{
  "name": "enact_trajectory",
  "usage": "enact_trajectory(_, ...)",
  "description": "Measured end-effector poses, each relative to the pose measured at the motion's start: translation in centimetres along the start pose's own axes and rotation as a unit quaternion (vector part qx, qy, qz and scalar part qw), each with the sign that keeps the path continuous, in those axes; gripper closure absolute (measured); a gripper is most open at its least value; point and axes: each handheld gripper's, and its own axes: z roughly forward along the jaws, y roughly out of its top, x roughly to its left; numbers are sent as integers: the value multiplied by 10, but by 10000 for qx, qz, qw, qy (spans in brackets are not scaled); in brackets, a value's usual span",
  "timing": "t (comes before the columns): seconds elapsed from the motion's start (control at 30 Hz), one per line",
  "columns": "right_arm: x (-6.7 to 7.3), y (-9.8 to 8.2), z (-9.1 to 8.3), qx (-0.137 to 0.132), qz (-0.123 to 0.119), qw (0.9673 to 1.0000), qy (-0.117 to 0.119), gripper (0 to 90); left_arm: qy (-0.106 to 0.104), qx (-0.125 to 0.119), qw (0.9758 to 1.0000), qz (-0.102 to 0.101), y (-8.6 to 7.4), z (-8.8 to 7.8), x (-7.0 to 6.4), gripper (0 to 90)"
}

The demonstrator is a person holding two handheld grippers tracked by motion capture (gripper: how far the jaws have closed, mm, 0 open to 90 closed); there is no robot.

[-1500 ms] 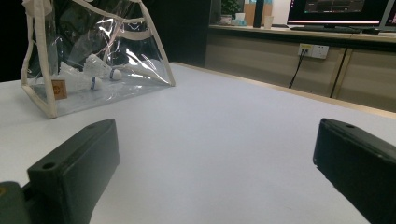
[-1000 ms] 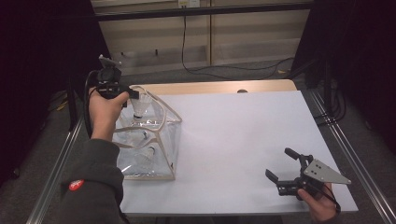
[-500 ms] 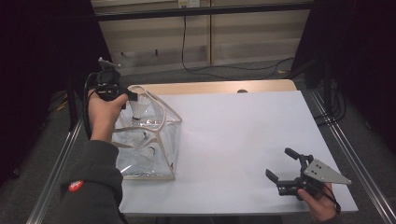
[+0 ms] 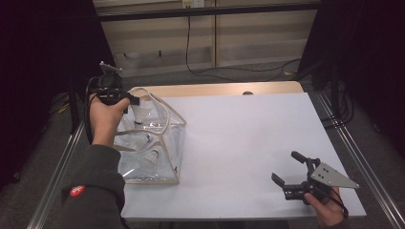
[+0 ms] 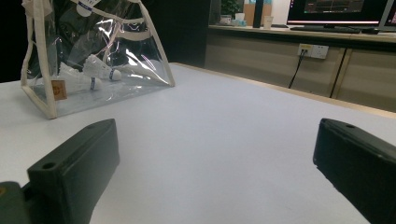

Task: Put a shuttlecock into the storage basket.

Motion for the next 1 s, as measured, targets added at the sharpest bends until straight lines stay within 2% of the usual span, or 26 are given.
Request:
enact_trajectory(0.1,0,0,0,13,-1,10000,8,3,0,51,10000,43,-1,1,1,898)
enact_trajectory(1.0,0,0,0,-2,1,10000,8,3,109,147,9998,-50,-8,10,9,884)
